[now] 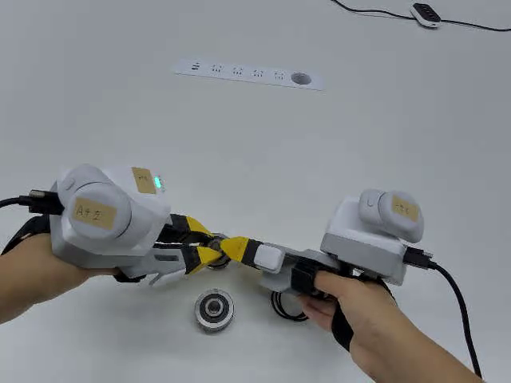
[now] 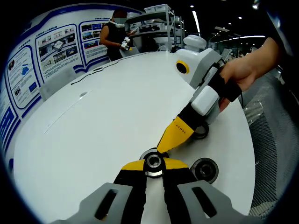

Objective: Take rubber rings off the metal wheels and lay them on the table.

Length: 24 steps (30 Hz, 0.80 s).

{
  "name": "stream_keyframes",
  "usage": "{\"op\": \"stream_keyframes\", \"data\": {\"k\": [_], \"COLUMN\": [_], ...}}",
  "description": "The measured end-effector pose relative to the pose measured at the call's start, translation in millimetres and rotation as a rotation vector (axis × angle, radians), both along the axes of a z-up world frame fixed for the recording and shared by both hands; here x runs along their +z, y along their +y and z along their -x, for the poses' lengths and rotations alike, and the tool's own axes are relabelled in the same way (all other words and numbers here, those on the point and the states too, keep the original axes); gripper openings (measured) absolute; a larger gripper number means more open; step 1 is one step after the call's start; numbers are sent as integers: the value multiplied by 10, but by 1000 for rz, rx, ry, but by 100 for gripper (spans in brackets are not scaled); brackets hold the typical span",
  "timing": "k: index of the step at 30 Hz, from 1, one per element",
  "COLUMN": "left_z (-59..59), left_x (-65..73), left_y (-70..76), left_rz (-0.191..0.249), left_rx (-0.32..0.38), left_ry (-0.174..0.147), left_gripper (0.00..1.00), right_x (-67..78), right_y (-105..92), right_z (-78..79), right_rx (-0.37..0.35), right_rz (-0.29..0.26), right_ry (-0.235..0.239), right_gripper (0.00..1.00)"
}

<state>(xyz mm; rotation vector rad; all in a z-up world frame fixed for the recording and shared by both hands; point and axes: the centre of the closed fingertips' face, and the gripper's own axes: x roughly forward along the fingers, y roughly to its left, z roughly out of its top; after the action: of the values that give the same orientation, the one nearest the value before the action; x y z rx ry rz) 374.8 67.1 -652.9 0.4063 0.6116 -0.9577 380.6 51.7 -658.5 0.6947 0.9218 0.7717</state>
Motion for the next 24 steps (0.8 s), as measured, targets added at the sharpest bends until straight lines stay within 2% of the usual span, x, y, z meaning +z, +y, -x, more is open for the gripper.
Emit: {"op": "stream_keyframes", "data": {"k": [4, 15, 20, 24], "left_z": [2, 9, 16, 19], "left_x": [2, 3, 9, 12], "left_y": [-4, -11, -19, -22], "left_rz": [2, 5, 4, 4], "left_rx": [1, 4, 1, 2], "left_ry": [1, 3, 3, 2], "left_gripper": [13, 13, 12, 12], "right_x": [-37, -13, -4, 3], "right_y": [-28, -30, -20, -4], "right_z": [-6, 0, 1, 1], "right_rx": [-3, -10, -15, -4], "right_rz": [18, 49, 50, 64], "right_ry": [-2, -23, -15, -32], "right_gripper": [4, 2, 1, 1]}}
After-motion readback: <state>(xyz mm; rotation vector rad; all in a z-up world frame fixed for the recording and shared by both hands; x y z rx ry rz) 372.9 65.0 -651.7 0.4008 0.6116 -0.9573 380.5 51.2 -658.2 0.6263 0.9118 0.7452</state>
